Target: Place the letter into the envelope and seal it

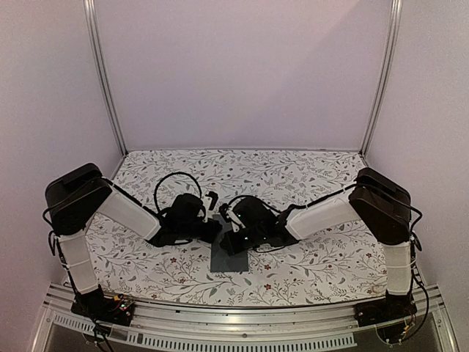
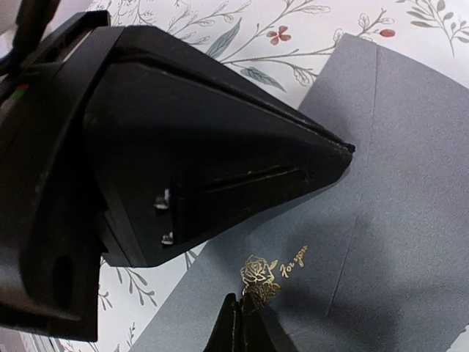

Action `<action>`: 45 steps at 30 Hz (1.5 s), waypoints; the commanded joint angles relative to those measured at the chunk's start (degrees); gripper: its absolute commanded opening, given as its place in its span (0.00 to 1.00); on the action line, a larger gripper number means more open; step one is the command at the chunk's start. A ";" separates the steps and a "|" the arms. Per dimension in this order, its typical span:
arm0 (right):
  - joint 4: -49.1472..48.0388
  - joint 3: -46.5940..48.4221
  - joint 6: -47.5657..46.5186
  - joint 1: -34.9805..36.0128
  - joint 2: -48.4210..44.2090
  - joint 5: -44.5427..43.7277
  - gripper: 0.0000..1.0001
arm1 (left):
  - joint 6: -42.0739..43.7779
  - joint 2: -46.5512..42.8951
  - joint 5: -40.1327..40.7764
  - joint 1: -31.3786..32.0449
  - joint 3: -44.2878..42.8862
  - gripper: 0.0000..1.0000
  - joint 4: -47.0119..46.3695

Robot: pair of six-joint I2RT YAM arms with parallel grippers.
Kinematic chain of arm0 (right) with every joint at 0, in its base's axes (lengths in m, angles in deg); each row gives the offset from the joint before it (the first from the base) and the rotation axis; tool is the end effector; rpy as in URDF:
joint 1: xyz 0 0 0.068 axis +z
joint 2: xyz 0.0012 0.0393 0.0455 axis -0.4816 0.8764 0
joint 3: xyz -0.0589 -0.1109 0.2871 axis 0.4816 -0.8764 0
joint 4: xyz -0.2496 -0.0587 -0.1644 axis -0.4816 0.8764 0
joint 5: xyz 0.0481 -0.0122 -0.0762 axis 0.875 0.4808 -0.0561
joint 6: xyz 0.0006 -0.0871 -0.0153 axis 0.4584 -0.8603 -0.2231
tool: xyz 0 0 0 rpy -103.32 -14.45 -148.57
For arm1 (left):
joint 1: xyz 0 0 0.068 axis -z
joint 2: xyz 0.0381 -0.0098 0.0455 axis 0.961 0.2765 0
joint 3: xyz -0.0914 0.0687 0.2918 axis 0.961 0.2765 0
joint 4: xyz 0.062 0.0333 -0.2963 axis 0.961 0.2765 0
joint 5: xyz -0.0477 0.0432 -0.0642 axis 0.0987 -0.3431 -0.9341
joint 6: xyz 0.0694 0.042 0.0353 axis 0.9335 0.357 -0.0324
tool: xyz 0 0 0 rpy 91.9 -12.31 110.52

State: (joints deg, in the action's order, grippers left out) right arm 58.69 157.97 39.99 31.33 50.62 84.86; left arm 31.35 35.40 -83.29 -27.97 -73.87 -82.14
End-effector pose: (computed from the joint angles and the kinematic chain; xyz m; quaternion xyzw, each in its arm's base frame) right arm 0.2469 0.4511 0.0835 -0.2762 0.8782 0.3138 0.2322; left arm 0.2841 -0.2911 0.0680 0.1545 0.8872 -0.2443 0.3596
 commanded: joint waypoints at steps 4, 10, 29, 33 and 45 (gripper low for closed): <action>-1.18 -5.47 2.48 1.22 0.34 -0.61 0.01 | 0.18 1.14 -0.10 -1.10 0.43 0.00 1.82; -0.76 -9.30 4.20 3.58 -3.90 -1.50 0.01 | 0.30 0.92 0.26 -1.14 0.39 0.00 1.93; 5.60 2.58 1.02 -1.64 -3.11 -8.41 0.01 | 0.39 -0.50 0.27 -1.15 1.09 0.00 2.20; 5.32 4.57 0.71 -2.94 -0.24 -5.05 0.01 | 0.48 -0.31 0.14 -1.15 0.98 0.00 2.19; 1.17 -0.68 1.94 -3.25 0.90 -0.61 0.01 | 0.47 -0.08 0.26 -1.15 0.82 0.00 2.11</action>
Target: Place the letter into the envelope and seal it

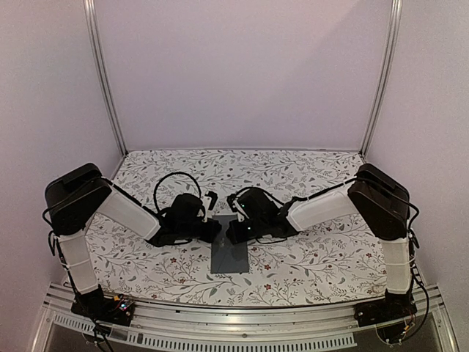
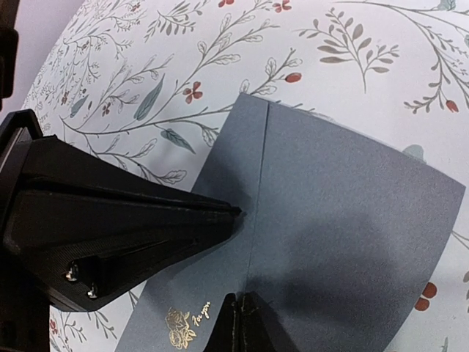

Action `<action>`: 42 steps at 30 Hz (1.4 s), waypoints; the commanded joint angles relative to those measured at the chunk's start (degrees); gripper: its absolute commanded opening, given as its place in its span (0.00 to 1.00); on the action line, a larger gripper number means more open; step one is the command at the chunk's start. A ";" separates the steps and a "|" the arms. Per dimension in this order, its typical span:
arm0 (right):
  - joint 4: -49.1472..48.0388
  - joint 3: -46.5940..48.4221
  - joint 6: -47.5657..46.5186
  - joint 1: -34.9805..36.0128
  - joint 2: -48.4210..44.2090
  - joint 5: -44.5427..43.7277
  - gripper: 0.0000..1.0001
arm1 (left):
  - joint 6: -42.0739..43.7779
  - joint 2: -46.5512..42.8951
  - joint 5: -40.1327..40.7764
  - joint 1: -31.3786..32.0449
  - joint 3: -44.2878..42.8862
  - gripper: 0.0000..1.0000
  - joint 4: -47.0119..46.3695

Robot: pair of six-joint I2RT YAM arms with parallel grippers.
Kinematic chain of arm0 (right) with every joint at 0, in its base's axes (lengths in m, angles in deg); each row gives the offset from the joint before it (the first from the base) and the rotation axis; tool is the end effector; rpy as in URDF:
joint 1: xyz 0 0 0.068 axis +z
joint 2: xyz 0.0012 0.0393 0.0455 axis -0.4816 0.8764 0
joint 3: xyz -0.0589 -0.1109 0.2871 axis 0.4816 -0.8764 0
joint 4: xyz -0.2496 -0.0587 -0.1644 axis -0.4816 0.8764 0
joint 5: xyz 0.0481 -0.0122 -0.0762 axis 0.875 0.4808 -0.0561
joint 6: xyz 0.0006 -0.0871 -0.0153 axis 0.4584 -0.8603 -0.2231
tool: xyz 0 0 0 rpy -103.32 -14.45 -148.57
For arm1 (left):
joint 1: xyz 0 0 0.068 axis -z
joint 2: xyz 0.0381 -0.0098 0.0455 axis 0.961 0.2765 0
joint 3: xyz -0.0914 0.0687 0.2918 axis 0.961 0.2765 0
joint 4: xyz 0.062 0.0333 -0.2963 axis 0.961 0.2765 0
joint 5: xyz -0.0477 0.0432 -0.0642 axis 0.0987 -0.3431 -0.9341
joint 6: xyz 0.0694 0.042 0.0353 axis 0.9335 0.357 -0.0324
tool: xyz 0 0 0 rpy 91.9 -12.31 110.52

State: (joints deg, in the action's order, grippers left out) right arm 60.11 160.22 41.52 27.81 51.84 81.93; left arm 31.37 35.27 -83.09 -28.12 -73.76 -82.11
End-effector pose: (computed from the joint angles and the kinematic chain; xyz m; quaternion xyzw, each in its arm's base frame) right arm 0.2822 0.4399 0.0832 -0.2281 0.8944 0.2909 0.2518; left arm 0.2846 -0.2897 0.0682 0.1528 0.8875 -0.2424 0.3608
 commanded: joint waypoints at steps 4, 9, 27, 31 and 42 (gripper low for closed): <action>-0.60 -4.20 -0.04 0.63 -2.91 0.66 0.01 | 0.43 0.21 -0.15 -1.00 0.60 0.00 2.00; -0.16 -3.11 -2.14 1.61 -5.84 -1.35 0.02 | 0.53 0.13 -0.20 -0.93 0.62 0.00 2.07; -1.01 -4.06 -1.14 2.01 -1.53 -1.01 0.01 | 0.82 0.03 0.23 -1.00 0.62 0.00 2.35; -1.76 -5.42 -0.76 2.09 -1.81 -0.46 0.01 | 0.71 0.03 0.24 -0.95 0.62 0.00 2.35; -2.29 -9.44 0.56 3.96 -3.87 -1.26 0.01 | 0.63 -0.75 0.33 -1.00 0.80 0.00 2.48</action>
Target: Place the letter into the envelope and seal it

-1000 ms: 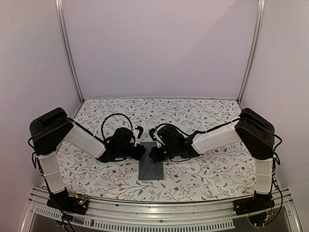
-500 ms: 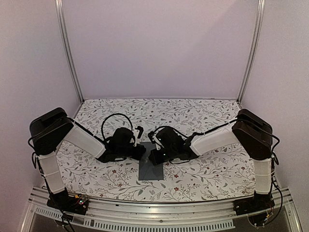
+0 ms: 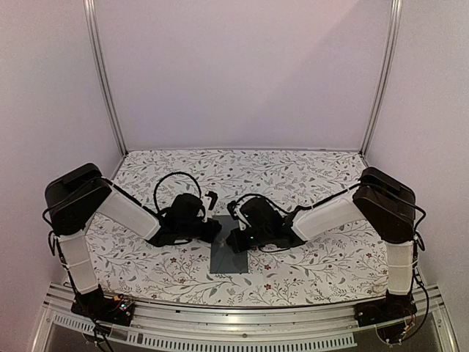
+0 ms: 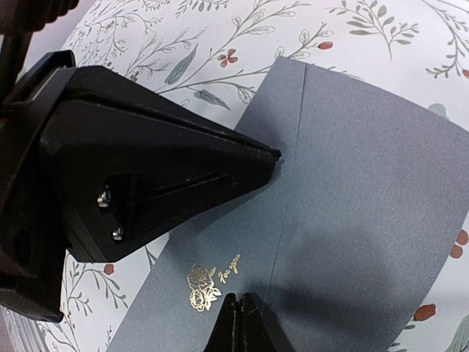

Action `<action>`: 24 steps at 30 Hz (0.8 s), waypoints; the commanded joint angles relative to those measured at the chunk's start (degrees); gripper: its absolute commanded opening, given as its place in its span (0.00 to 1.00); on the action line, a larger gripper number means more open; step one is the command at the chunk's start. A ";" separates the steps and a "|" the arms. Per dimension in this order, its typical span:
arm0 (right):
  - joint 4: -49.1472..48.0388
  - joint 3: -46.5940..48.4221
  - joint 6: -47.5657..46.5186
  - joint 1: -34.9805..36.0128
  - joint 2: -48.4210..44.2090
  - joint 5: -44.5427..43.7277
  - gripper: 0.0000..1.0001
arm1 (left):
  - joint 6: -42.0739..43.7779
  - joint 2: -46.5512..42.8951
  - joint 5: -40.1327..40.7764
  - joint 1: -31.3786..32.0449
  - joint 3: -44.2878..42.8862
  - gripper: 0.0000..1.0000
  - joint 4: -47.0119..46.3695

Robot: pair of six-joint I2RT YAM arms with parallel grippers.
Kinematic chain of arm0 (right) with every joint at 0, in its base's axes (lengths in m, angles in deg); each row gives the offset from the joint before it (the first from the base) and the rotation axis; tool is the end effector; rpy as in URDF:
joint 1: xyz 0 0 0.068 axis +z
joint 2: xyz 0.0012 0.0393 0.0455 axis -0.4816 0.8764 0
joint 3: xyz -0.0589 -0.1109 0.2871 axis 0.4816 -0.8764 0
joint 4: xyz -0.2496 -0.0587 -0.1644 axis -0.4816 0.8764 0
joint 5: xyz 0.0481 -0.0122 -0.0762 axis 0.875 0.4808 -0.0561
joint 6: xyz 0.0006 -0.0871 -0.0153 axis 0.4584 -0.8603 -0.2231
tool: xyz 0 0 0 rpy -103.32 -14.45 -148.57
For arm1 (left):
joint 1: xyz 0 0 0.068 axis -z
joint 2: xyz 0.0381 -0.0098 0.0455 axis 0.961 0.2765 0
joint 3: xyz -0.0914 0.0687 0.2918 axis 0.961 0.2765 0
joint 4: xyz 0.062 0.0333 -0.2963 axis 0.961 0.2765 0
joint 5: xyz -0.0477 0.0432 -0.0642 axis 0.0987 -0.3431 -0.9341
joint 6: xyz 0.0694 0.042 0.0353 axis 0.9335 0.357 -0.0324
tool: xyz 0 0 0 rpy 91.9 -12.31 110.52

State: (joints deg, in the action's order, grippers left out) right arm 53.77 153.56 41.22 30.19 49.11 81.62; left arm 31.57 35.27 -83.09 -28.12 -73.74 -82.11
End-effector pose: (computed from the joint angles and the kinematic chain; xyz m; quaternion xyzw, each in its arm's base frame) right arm 0.2531 0.4329 0.0796 -0.2467 0.8810 0.3069 0.2623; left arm 0.2845 -0.2896 0.0681 0.1544 0.8873 -0.2417 0.3611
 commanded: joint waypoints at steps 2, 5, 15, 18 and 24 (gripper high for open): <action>4.68 -3.28 1.11 2.19 -2.23 -1.78 0.01 | 0.55 -0.88 0.25 -0.99 0.82 0.00 2.44; 5.77 -3.19 1.32 3.07 -3.90 -2.69 0.01 | 0.44 -1.63 -0.05 -0.89 0.82 0.00 2.52; 8.06 -0.97 1.08 5.00 -7.05 -4.15 0.01 | 1.09 -7.66 -1.25 -0.30 2.92 0.03 1.84; 8.42 -0.74 0.85 5.13 -8.36 -4.19 0.02 | 1.32 -10.94 -1.25 -0.08 4.09 0.07 1.89; 10.73 -0.63 0.15 5.18 -12.12 -6.87 0.07 | 1.69 -18.78 -1.25 0.50 6.96 0.14 2.87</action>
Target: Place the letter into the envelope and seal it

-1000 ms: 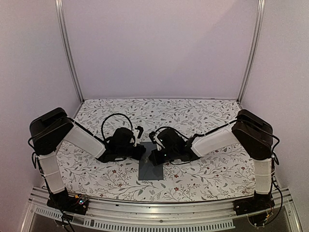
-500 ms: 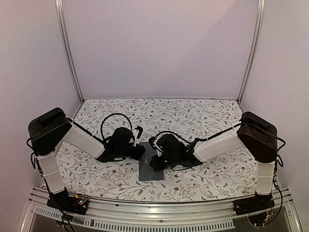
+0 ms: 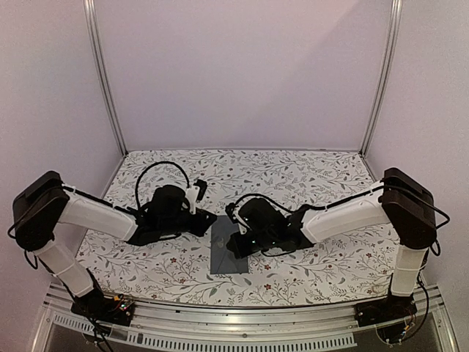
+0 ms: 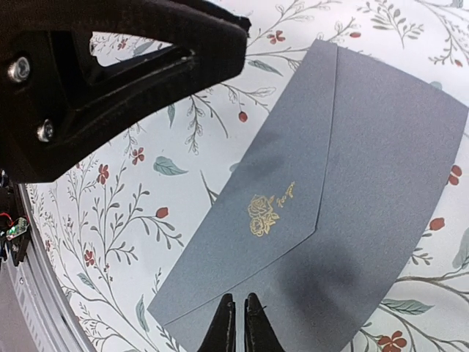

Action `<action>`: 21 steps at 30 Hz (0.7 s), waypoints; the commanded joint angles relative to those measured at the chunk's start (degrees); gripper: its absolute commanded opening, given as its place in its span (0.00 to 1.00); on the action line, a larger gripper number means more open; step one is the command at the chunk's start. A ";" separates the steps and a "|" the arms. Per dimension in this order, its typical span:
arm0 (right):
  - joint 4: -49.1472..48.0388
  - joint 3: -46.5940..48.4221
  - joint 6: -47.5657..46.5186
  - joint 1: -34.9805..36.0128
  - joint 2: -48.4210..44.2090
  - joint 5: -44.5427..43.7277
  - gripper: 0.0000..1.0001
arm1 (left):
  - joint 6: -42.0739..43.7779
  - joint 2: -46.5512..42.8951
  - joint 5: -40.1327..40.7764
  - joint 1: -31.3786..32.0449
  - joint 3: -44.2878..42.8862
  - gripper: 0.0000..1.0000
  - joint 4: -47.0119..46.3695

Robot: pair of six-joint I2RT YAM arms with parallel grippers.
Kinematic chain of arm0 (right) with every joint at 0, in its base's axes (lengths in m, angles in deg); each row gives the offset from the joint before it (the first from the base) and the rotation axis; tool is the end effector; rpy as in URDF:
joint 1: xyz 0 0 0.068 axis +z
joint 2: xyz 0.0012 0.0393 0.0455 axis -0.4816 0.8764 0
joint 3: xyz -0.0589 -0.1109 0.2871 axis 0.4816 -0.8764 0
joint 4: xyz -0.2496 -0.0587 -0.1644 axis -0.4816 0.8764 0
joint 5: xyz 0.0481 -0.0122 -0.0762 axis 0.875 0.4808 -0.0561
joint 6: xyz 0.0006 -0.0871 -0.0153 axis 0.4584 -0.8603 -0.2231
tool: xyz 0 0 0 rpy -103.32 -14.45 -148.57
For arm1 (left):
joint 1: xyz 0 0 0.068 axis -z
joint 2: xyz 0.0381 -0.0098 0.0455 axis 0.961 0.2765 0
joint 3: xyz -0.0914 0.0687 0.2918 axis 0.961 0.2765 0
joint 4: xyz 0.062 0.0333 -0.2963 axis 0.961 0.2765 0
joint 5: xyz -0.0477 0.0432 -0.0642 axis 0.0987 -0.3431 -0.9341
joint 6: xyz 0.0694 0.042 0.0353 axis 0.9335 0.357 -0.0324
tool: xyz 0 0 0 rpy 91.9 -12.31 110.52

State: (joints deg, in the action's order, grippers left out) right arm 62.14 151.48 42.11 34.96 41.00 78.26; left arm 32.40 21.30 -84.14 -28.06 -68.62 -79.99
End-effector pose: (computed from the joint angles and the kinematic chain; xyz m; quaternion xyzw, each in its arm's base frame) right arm 0.2098 0.4291 0.1175 -0.2673 0.8839 0.2878 0.2539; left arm 0.2640 -0.2711 0.1263 0.1598 0.8589 -0.2762 0.4005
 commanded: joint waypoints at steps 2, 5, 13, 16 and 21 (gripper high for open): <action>4.09 1.52 -1.28 0.41 -5.89 -5.14 0.11 | 1.00 -7.97 -0.11 0.77 3.02 0.17 1.56; 6.37 1.49 -2.29 0.37 -9.43 -8.27 0.23 | 1.08 -13.50 1.31 0.97 5.08 0.21 3.19; 11.52 1.02 -5.43 -2.80 -17.25 -13.11 0.49 | 0.84 -33.83 5.07 1.24 11.23 0.44 8.97; 12.18 -0.51 -6.64 -5.21 -21.31 -14.80 0.65 | 0.12 -41.00 6.76 1.40 12.69 0.50 12.05; 12.34 -5.73 -7.92 -9.54 -29.60 -17.19 0.89 | -1.84 -51.19 7.80 1.50 14.70 0.67 15.38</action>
State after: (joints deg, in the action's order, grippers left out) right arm 72.92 149.42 35.99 28.46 18.01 64.88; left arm 31.98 -23.97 -78.28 -27.05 -55.77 -69.24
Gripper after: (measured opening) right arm 0.820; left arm 0.610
